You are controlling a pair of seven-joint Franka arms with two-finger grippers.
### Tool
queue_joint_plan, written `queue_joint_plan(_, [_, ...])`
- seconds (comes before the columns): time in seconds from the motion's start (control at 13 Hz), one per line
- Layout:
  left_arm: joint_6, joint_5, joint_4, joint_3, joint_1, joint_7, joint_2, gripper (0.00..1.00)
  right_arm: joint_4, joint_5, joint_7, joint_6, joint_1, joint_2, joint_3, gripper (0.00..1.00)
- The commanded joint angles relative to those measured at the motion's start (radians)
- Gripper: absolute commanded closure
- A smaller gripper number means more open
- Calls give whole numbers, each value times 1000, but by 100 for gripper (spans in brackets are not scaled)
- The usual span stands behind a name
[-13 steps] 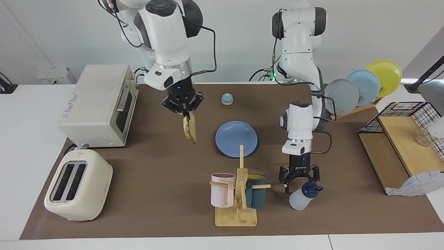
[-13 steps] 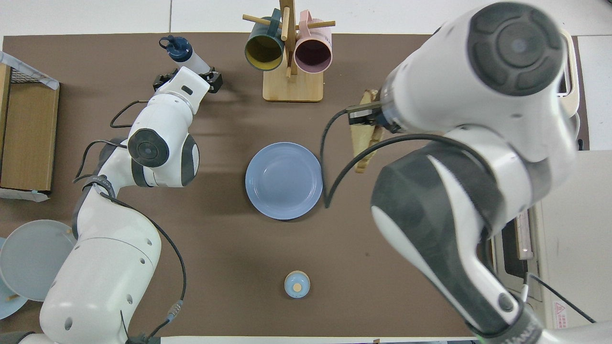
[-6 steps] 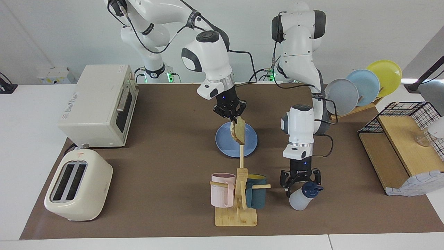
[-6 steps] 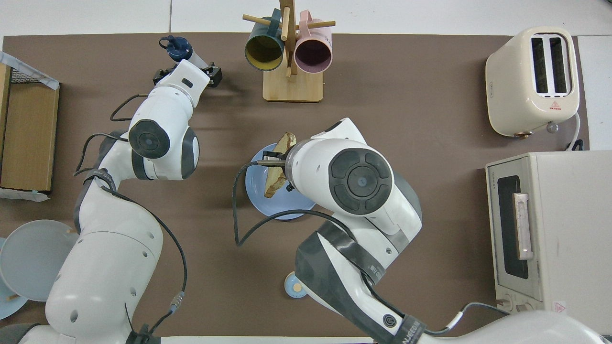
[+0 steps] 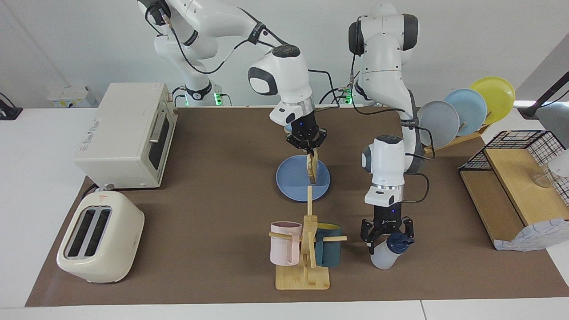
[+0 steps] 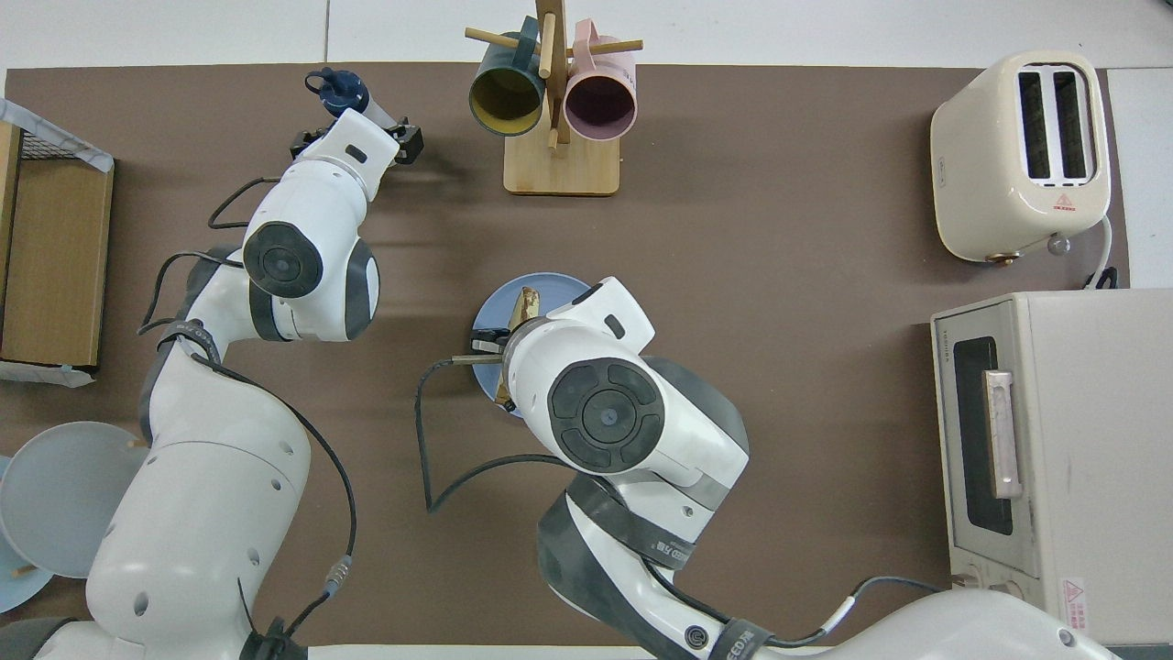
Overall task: Put bread on plate and add seasoning
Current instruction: 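Carry the bread slice over the blue plate with the right gripper, then lower the bread onto the plate and open the right gripper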
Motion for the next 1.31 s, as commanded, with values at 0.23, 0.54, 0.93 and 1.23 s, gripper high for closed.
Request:
queue_joint_plan(0.23, [-23, 0, 19, 10, 1, -3, 19, 100, -44, -52, 21, 42, -23, -6, 12, 100])
queue_joint_plan(0.54, [-30, 3, 30, 11, 21, 19, 17, 100, -129, -52, 21, 143, -33, -24, 6, 100])
queue_joint_plan(0.93, [-160, 5, 111, 1, 67, 22, -4, 100, -160, -63, 18, 100, -87, -55, -4, 100])
queue_joint_plan(1.23, [-447, 6, 226, -1, 98, 114, -72, 100, -221, -80, 32, 114, -127, -72, -4, 100])
